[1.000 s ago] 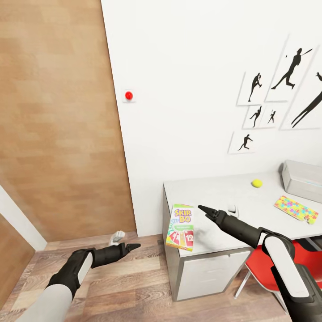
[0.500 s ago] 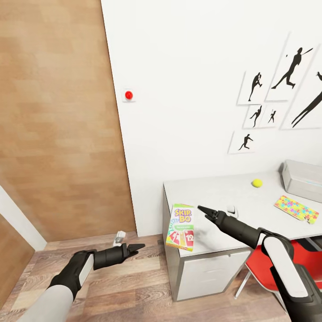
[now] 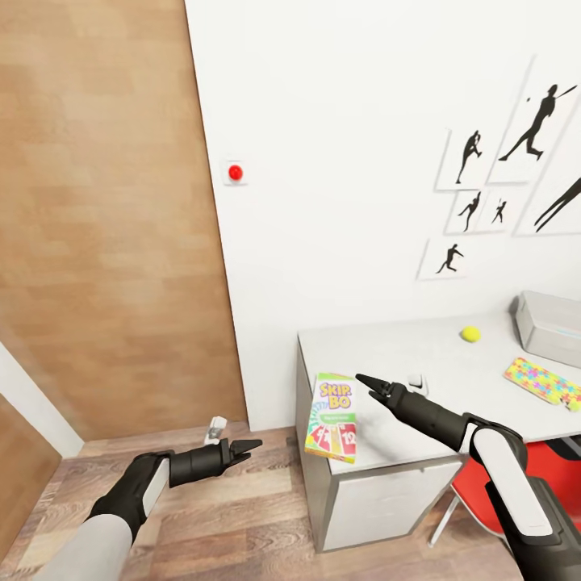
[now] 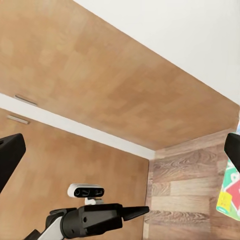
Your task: Put all the toys in the child's room - the three board games (two on the bed and one on the table), the two jigsaw puzzles on the table, and the tennis ball on the table - inside the toy box on the table in the child's room.
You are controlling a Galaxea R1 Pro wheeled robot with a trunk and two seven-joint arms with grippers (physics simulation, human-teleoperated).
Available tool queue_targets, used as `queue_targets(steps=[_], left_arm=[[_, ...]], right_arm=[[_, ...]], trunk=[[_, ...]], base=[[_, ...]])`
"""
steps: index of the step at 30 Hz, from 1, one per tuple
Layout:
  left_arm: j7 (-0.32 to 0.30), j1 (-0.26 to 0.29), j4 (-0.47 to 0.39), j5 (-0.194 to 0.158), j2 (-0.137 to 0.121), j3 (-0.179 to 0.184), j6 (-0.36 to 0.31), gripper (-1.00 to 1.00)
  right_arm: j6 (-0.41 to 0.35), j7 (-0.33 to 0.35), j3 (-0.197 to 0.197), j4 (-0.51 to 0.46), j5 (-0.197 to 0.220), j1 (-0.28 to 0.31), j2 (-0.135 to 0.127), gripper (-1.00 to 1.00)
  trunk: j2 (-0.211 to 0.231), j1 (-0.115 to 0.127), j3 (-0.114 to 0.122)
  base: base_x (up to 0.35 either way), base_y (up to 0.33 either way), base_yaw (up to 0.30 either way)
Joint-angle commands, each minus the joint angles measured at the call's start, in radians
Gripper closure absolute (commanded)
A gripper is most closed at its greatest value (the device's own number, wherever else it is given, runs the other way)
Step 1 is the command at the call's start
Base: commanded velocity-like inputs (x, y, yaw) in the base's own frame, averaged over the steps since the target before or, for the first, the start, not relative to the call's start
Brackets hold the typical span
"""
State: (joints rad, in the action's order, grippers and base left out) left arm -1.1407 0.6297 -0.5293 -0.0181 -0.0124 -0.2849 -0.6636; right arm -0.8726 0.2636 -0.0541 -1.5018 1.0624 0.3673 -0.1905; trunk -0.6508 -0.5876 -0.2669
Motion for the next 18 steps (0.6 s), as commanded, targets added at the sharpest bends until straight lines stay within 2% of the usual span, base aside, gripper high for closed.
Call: queue_targets(steps=[1, 9, 18], left_arm=[[-0.002, 0.001, 0.000, -0.002, 0.000, -0.002, -0.010, -1.00], [0.000, 0.001, 0.000, -0.002, 0.002, -0.002, -0.010, -1.00], [0.009, 0.001, 0.004, 0.000, 0.003, -0.002, -0.012, -1.00]], right_arm=[[-0.004, 0.006, -0.001, 0.000, -0.005, 0.001, 0.000, -1.00], [-0.003, 0.006, -0.001, 0.010, -0.007, 0.001, 0.000, -1.00], [-0.003, 0.006, -0.001, 0.014, -0.007, 0.001, 0.000, -1.00]], trunk=[[-0.001, 0.000, -0.001], [-0.001, 0.000, -0.001], [-0.001, 0.000, -0.001]], base=[[0.090, 0.052, 0.000], [0.037, 0.023, 0.000], [0.107, 0.106, 0.000]])
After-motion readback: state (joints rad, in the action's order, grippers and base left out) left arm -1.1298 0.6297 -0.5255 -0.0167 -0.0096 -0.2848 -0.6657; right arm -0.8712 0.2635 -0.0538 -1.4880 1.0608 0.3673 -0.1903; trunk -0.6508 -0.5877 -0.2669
